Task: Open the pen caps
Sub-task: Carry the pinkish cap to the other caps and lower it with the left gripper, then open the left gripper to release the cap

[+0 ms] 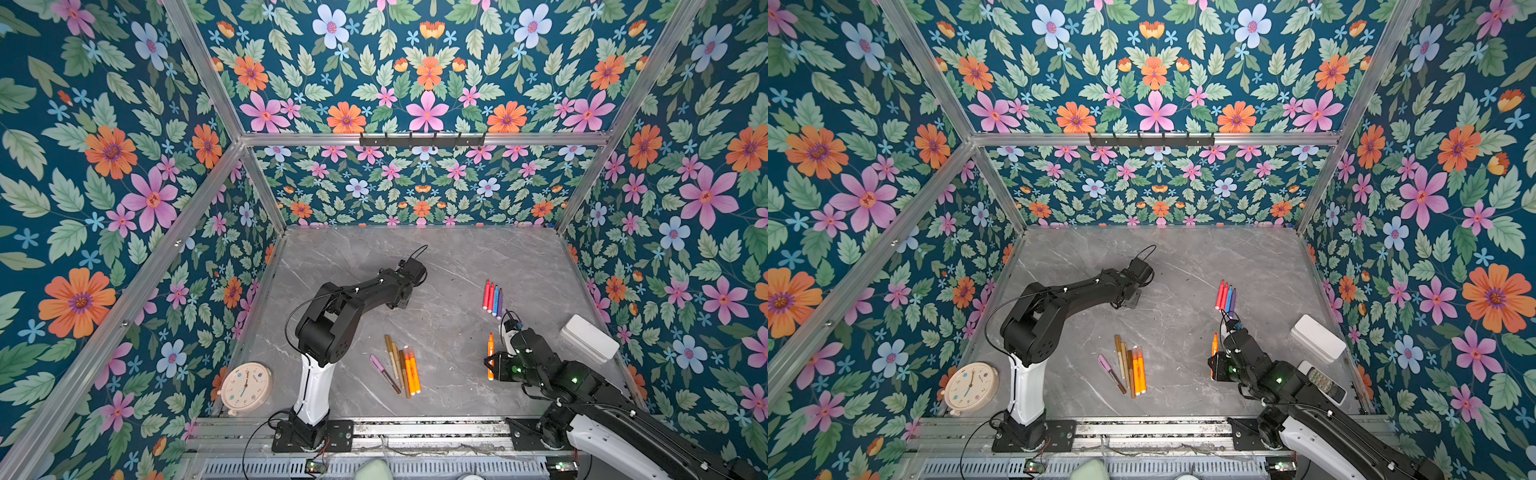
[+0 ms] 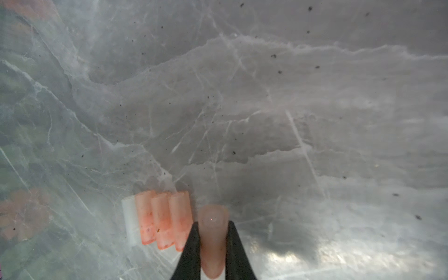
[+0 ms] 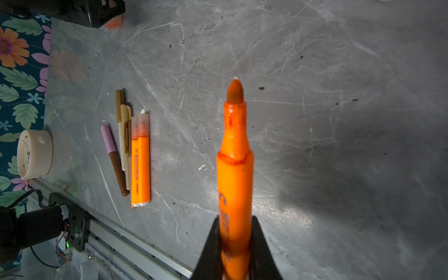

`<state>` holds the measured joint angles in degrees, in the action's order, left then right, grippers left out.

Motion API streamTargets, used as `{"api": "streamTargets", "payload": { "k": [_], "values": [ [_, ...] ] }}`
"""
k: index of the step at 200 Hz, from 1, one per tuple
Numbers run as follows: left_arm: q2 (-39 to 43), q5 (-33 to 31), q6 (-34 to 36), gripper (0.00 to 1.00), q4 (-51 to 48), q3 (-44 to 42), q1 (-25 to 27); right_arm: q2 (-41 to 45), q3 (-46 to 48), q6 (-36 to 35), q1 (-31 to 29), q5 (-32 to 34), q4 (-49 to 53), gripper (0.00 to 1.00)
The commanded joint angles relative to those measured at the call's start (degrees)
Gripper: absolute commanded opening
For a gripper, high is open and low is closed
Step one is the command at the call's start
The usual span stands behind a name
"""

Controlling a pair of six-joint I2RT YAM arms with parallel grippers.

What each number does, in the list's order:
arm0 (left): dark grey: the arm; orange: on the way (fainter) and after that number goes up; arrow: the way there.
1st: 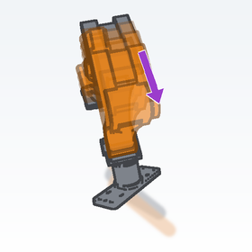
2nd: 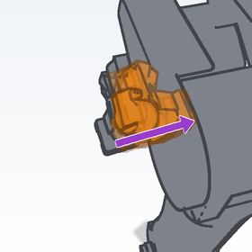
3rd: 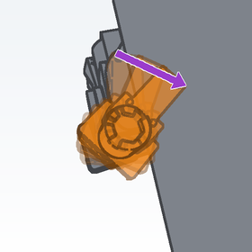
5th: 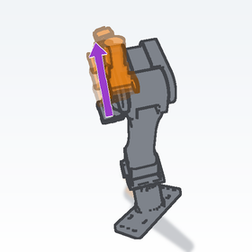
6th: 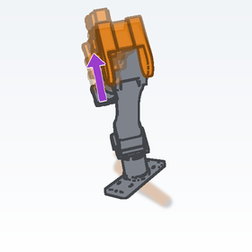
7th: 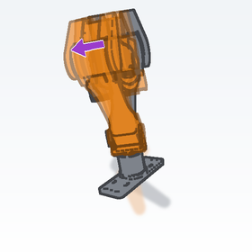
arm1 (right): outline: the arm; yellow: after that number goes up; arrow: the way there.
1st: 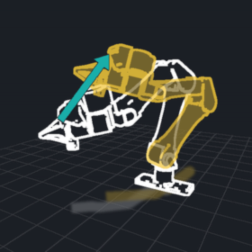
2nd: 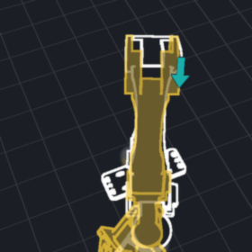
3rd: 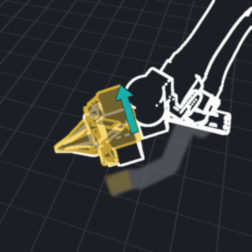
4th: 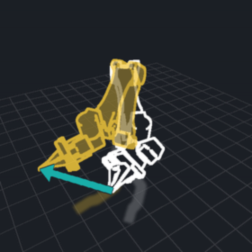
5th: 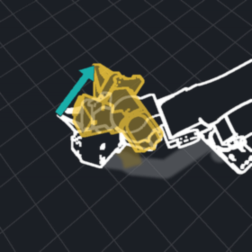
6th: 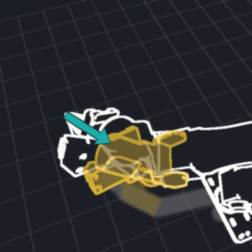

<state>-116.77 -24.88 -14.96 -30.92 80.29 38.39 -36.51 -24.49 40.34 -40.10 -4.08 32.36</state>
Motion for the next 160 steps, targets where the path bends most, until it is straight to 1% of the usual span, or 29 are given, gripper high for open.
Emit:
{"api": "streamTargets", "payload": {
  "k": [1,49,68,85,99,140,160],
  "values": [
    [-0.43,-2.06,-0.42,0.07,-2.05,0.22,0.19,0.18,0.12,-0.17,-0.03,0.82,0.21,0.00],
    [-0.80,-1.62,-1.01,0.18,-2.31,0.39,0.46,0.75,0.36,-0.04,-0.06,0.82,0.43,0.00],
    [-0.91,-1.84,-1.12,0.27,-2.44,0.39,0.63,0.96,0.46,0.04,-0.04,0.99,0.51,0.00],
    [-0.84,-1.97,-1.04,0.30,-2.57,0.39,0.72,1.20,0.58,0.06,-0.01,1.00,0.60,0.00],
    [-0.67,-2.34,-1.20,0.36,-2.66,0.39,0.76,1.38,0.56,0.12,0.01,0.98,0.68,0.00],
    [1.68,-3.99,-1.35,0.37,-2.70,0.22,1.29,1.54,0.23,0.01,0.01,1.60,1.39,0.00],
    [5.17,-4.94,-1.46,0.37,-1.67,-0.41,1.86,-0.04,-1.46,-0.75,0.71,2.29,2.41,0.00]
  ]
}}
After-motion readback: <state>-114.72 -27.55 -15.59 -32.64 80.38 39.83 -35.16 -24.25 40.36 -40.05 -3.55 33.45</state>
